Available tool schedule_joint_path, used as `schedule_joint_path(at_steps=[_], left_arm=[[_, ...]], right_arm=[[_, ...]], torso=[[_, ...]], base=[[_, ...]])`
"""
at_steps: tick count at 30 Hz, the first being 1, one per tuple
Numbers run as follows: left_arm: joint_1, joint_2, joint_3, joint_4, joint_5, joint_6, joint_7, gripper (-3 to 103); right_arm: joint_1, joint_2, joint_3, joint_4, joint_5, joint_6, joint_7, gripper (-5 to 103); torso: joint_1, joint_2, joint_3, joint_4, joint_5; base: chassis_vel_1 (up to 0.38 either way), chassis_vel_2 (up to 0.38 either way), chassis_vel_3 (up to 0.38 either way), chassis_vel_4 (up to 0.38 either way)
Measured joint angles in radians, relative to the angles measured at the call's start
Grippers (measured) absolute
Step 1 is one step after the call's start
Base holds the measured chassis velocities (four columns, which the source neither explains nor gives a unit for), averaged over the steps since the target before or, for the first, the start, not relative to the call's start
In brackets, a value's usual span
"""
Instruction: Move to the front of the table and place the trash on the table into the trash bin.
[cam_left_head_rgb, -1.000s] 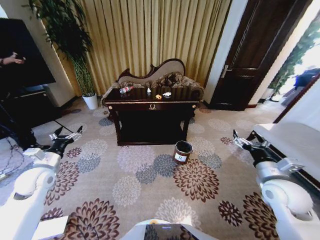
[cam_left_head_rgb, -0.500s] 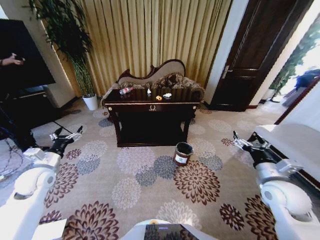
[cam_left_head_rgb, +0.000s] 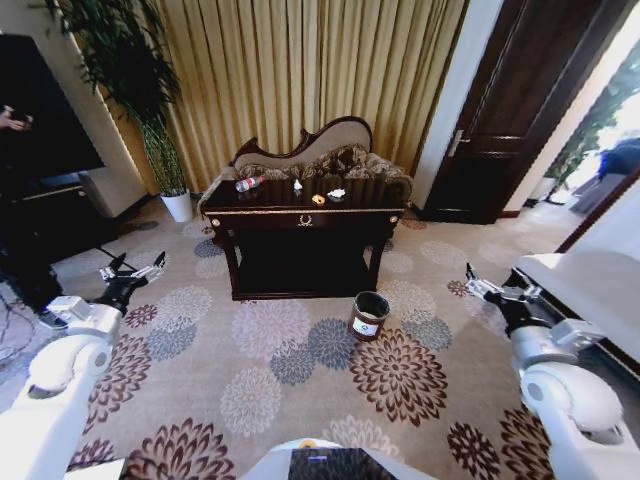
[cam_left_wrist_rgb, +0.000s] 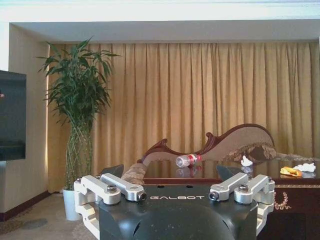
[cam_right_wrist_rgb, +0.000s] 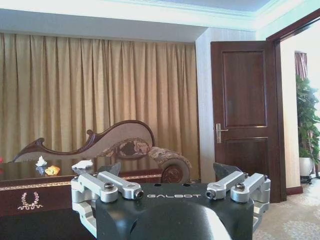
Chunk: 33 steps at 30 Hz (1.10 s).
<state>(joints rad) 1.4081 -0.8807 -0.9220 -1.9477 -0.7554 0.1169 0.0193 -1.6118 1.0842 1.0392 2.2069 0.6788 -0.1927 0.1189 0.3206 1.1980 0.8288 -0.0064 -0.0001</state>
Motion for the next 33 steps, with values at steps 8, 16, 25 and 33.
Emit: schedule_joint_path(at_steps=[8, 16, 25, 33], left_arm=[[0.001, -0.002, 0.0, -0.002, 0.003, 0.0, 0.001, 100], [0.001, -0.002, 0.0, -0.002, 0.005, -0.001, 0.002, 100], [0.001, -0.005, 0.001, 0.001, 0.007, -0.002, 0.004, 100], [0.002, -0.007, 0.003, 0.003, 0.011, -0.005, 0.006, 100]], right_arm=[[0.004, 0.0, -0.004, -0.002, -0.001, 0.0, 0.0, 100], [0.005, 0.003, -0.01, -0.004, -0.008, -0.001, 0.0, 100], [0.005, 0.003, -0.012, -0.005, -0.012, -0.001, 0.0, 100], [0.006, 0.006, -0.019, -0.007, -0.018, -0.001, 0.0, 100]], torso=[[0.0, 0.0, 0.0, -0.0001, 0.0001], [0.0, 0.0, 0.0, -0.0002, 0.0001], [0.0, 0.0, 0.0, -0.0001, 0.0001], [0.0, 0.0, 0.0, -0.0002, 0.0001]], base=[[-0.08, 0.071, 0.078, -0.067], [-0.102, 0.099, 0.102, -0.093], [-0.075, 0.095, 0.09, -0.087], [-0.099, 0.089, 0.086, -0.097]])
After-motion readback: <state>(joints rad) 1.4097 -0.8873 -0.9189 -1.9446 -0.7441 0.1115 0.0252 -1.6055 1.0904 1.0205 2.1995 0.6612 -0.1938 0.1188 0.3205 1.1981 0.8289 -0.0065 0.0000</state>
